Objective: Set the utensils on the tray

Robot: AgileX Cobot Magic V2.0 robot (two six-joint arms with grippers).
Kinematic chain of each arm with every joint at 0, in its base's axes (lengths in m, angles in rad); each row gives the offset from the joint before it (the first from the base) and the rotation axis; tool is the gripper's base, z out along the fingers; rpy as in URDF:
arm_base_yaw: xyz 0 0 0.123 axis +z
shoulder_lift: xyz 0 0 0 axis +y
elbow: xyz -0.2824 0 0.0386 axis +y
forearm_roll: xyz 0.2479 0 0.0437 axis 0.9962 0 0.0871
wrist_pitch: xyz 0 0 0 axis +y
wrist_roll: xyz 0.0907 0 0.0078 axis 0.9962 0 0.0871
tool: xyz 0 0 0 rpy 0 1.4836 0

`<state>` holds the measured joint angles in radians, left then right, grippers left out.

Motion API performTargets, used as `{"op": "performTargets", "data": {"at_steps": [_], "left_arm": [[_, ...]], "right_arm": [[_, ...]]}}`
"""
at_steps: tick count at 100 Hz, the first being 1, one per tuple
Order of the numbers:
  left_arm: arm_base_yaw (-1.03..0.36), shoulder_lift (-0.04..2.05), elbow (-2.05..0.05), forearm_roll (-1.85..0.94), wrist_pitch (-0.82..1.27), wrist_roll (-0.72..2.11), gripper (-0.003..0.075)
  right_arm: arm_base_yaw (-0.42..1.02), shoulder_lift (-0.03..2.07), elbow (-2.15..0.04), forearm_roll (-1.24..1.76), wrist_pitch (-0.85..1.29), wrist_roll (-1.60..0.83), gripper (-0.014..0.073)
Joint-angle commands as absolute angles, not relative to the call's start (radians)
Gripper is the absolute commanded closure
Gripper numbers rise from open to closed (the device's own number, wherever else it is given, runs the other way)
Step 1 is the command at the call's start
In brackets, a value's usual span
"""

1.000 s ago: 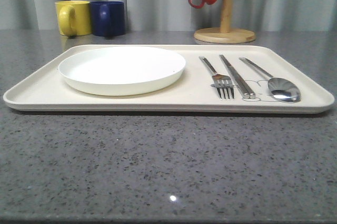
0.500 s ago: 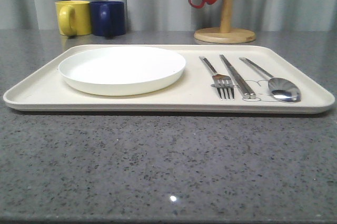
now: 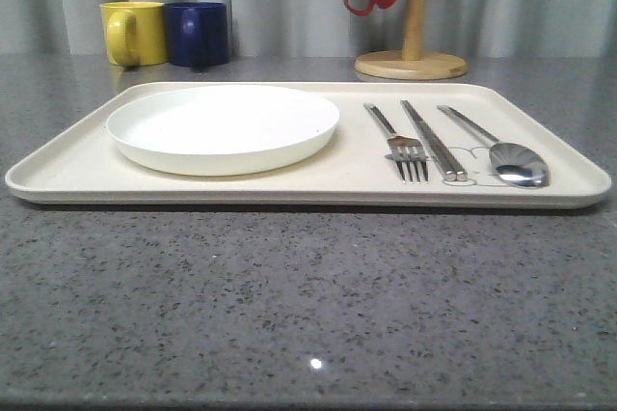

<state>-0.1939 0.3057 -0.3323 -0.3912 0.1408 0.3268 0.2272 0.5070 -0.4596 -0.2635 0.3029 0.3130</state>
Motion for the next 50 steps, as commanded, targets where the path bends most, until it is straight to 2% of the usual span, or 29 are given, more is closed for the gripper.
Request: {"op": "performTargets", "data": {"at_steps": [1,16,50], "left_arm": [[-0.198,0.314,-0.358,-0.397,0.069,0.322,0.0738],[-0.198,0.314,-0.358,-0.397,0.069,0.322,0.0738],[-0.198,0.314,-0.358,-0.397,0.069,0.322,0.0738]], "right_arm": [[0.200,0.462,-0.449,-0.240,0.143,0.249,0.0662],[0.119,0.352,-0.344,-0.107,0.083,0.175,0.0662],[-0.008,0.078,-0.113,-0.057,-0.027,0.170,0.0662]]}}
